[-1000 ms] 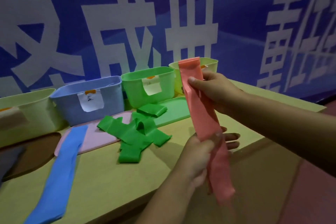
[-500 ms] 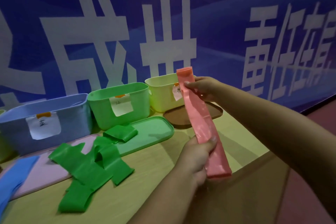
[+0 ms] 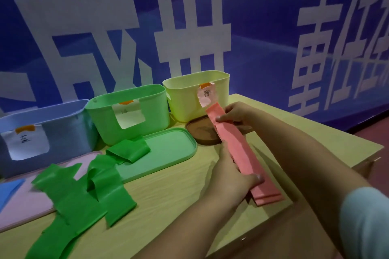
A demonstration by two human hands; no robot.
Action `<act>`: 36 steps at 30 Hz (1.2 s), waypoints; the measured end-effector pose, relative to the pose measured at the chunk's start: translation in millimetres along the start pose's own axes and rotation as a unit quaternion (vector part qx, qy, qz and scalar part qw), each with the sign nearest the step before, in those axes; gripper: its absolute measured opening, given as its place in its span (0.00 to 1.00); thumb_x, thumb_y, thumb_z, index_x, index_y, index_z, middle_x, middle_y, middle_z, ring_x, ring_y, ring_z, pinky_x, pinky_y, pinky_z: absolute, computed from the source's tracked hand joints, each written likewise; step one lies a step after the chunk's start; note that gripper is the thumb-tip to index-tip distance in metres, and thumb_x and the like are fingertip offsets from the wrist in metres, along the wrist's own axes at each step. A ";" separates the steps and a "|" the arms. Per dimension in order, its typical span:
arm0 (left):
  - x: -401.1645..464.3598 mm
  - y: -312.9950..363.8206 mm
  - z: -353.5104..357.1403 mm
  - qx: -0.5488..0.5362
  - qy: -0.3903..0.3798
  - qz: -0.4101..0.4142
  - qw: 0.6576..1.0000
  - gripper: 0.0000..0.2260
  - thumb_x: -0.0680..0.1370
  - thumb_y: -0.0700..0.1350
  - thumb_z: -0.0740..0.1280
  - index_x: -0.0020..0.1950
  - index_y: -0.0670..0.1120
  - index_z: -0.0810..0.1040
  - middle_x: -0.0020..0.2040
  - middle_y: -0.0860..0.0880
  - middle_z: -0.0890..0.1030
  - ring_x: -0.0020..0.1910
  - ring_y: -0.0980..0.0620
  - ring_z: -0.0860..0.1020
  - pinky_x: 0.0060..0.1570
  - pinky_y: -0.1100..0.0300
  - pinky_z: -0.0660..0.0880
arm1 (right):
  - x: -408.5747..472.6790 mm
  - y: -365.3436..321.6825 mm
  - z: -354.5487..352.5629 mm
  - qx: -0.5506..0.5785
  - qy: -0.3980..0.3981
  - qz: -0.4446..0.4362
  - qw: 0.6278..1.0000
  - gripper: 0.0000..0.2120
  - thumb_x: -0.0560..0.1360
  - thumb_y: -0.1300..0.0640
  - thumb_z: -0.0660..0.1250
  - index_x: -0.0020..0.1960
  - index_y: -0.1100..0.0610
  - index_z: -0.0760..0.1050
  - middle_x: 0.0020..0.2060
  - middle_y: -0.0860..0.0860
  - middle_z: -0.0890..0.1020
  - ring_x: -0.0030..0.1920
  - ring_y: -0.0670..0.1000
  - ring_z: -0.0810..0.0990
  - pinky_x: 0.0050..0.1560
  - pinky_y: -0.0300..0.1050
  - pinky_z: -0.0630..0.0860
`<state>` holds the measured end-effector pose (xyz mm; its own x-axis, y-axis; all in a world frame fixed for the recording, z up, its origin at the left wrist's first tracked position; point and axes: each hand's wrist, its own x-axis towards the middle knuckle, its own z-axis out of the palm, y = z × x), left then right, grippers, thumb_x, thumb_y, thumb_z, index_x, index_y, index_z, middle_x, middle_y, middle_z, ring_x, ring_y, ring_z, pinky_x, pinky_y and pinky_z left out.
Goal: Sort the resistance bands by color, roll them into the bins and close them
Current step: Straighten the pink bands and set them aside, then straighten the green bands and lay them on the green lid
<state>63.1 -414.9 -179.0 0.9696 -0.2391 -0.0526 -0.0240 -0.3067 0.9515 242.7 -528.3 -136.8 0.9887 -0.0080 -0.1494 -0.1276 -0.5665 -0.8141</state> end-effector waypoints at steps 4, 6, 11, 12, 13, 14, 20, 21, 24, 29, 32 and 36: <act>9.1 0.4 1.8 0.160 0.012 0.027 0.987 0.52 0.71 0.48 0.75 0.74 0.63 0.34 0.57 0.46 0.79 0.46 0.50 0.80 0.41 0.56 0.80 | 11.9 4.9 10.5 -0.067 -0.010 -0.005 0.998 0.17 0.67 0.51 0.76 0.53 0.55 0.78 0.46 0.54 0.81 0.43 0.53 0.80 0.33 0.45 0.77; 8.9 1.6 0.6 0.242 0.024 0.047 0.969 0.50 0.72 0.51 0.73 0.75 0.59 0.35 0.47 0.47 0.79 0.40 0.52 0.77 0.34 0.61 0.74 | 16.7 6.6 13.5 -0.099 0.002 -0.032 0.995 0.17 0.67 0.50 0.76 0.52 0.55 0.78 0.44 0.53 0.81 0.43 0.52 0.80 0.34 0.43 0.76; 6.2 0.3 -2.5 0.423 0.053 0.047 0.903 0.42 0.72 0.62 0.68 0.76 0.51 0.47 0.51 0.50 0.79 0.46 0.48 0.78 0.41 0.54 0.78 | 17.3 11.1 17.3 -0.230 0.071 -0.070 0.968 0.23 0.66 0.43 0.75 0.49 0.59 0.74 0.41 0.51 0.78 0.43 0.53 0.76 0.38 0.44 0.72; 5.3 0.4 -2.6 0.422 0.050 0.038 0.904 0.42 0.72 0.63 0.68 0.76 0.51 0.50 0.54 0.49 0.79 0.48 0.48 0.78 0.42 0.54 0.78 | 15.2 10.9 17.8 -0.239 0.087 -0.074 0.964 0.27 0.66 0.42 0.75 0.54 0.59 0.71 0.45 0.51 0.76 0.45 0.53 0.74 0.40 0.45 0.71; 4.9 0.5 -4.2 0.408 0.047 0.031 0.911 0.42 0.71 0.64 0.68 0.76 0.51 0.51 0.57 0.49 0.79 0.51 0.48 0.78 0.44 0.54 0.78 | 12.9 10.1 17.8 -0.243 0.096 -0.083 0.962 0.30 0.66 0.42 0.75 0.58 0.59 0.69 0.48 0.52 0.75 0.46 0.53 0.74 0.41 0.45 0.71; 4.4 0.1 -7.4 0.384 0.046 0.026 0.922 0.42 0.71 0.64 0.69 0.76 0.51 0.52 0.61 0.49 0.78 0.54 0.48 0.78 0.46 0.55 0.77 | 10.4 8.4 18.0 -0.238 0.101 -0.097 0.961 0.31 0.66 0.43 0.75 0.60 0.59 0.68 0.50 0.52 0.75 0.47 0.53 0.73 0.41 0.45 0.71; -25.6 -2.5 -67.6 0.211 0.065 -0.007 0.975 0.30 0.75 0.59 0.67 0.73 0.53 0.62 0.47 0.49 0.82 0.42 0.53 0.81 0.40 0.58 0.76 | -34.3 -18.8 26.0 -0.178 0.109 -0.191 0.959 0.30 0.70 0.44 0.71 0.65 0.60 0.69 0.58 0.56 0.78 0.49 0.49 0.73 0.49 0.42 0.72; -35.3 -5.6 -80.5 0.181 0.078 -0.007 0.980 0.28 0.76 0.58 0.67 0.72 0.52 0.64 0.42 0.49 0.82 0.36 0.54 0.80 0.34 0.59 0.75 | -48.7 -26.8 31.6 -0.185 0.092 -0.206 0.957 0.29 0.71 0.44 0.70 0.65 0.60 0.69 0.58 0.56 0.78 0.49 0.49 0.73 0.49 0.41 0.72; -66.5 -18.5 -117.4 0.127 0.125 0.009 0.984 0.21 0.77 0.54 0.66 0.68 0.50 0.70 0.35 0.51 0.81 0.26 0.60 0.76 0.31 0.63 0.72 | -98.9 -52.8 59.7 -0.193 0.028 -0.245 0.950 0.25 0.72 0.44 0.69 0.62 0.58 0.72 0.55 0.54 0.79 0.50 0.49 0.75 0.52 0.43 0.75; -122.6 -35.7 -167.1 0.100 0.159 0.004 0.982 0.12 0.78 0.51 0.65 0.61 0.50 0.74 0.34 0.50 0.81 0.23 0.63 0.73 0.26 0.69 0.70 | -160.5 -82.6 139.7 -0.255 -0.095 -0.279 0.921 0.24 0.71 0.44 0.70 0.63 0.55 0.73 0.56 0.51 0.79 0.54 0.50 0.78 0.57 0.48 0.76; -150.8 -47.5 -192.0 0.088 0.187 0.003 0.978 0.12 0.78 0.51 0.66 0.60 0.49 0.75 0.34 0.51 0.81 0.24 0.61 0.73 0.29 0.65 0.70 | -172.4 -92.6 184.7 -0.262 -0.091 -0.278 0.920 0.29 0.72 0.45 0.70 0.68 0.55 0.67 0.60 0.53 0.78 0.57 0.53 0.78 0.59 0.48 0.74; -181.2 -57.9 -215.4 0.065 0.207 0.005 0.976 0.12 0.78 0.50 0.66 0.60 0.48 0.75 0.33 0.51 0.81 0.25 0.60 0.73 0.33 0.62 0.70 | -168.2 -103.1 214.2 -0.182 -0.048 -0.241 0.952 0.25 0.74 0.47 0.69 0.67 0.56 0.70 0.59 0.57 0.78 0.57 0.55 0.77 0.57 0.49 0.75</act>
<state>-58.8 -155.4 -159.2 0.9839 0.1421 0.1084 -0.0380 -0.4264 0.9037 72.8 -292.1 -147.9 0.9117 0.3904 0.1280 0.3921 -0.7338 -0.5548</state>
